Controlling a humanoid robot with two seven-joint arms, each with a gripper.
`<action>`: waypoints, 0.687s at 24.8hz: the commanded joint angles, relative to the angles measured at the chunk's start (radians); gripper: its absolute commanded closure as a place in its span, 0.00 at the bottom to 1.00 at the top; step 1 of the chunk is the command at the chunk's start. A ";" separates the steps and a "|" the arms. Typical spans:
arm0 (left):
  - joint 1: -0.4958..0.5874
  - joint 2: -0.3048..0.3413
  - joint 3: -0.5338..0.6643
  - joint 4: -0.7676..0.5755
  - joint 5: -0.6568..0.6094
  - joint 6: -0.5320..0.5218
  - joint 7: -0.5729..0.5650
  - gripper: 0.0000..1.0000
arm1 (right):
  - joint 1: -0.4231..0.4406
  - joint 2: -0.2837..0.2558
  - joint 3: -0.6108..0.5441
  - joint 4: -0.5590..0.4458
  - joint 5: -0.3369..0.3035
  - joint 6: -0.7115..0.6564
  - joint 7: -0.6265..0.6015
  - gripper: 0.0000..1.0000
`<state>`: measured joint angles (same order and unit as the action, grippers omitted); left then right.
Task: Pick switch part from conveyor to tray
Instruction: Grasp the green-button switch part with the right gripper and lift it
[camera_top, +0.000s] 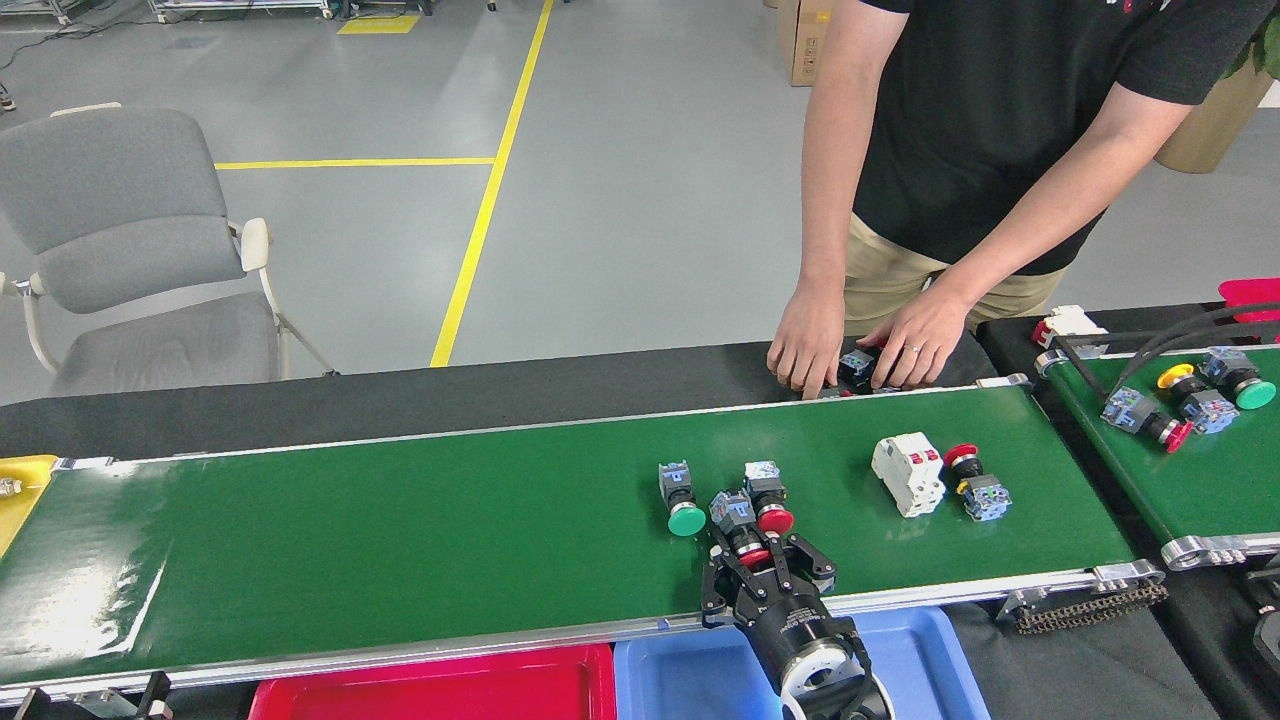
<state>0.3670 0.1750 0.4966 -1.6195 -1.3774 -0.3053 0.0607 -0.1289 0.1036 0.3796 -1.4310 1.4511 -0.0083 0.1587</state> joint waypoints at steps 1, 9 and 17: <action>0.003 0.012 0.003 -0.010 0.001 0.000 0.005 0.00 | 0.020 -0.002 0.056 -0.072 -0.003 -0.072 -0.005 0.98; -0.010 0.014 0.003 -0.010 0.000 -0.002 0.004 0.00 | 0.069 -0.016 0.366 -0.138 0.008 -0.279 -0.005 0.02; 0.004 0.011 0.007 -0.010 0.000 -0.002 0.005 0.00 | 0.110 -0.027 0.242 -0.198 -0.021 -0.271 -0.008 0.02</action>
<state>0.3691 0.1752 0.4966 -1.6194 -1.3774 -0.3052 0.0601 -0.0256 0.0849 0.6715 -1.5921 1.4382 -0.2877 0.1603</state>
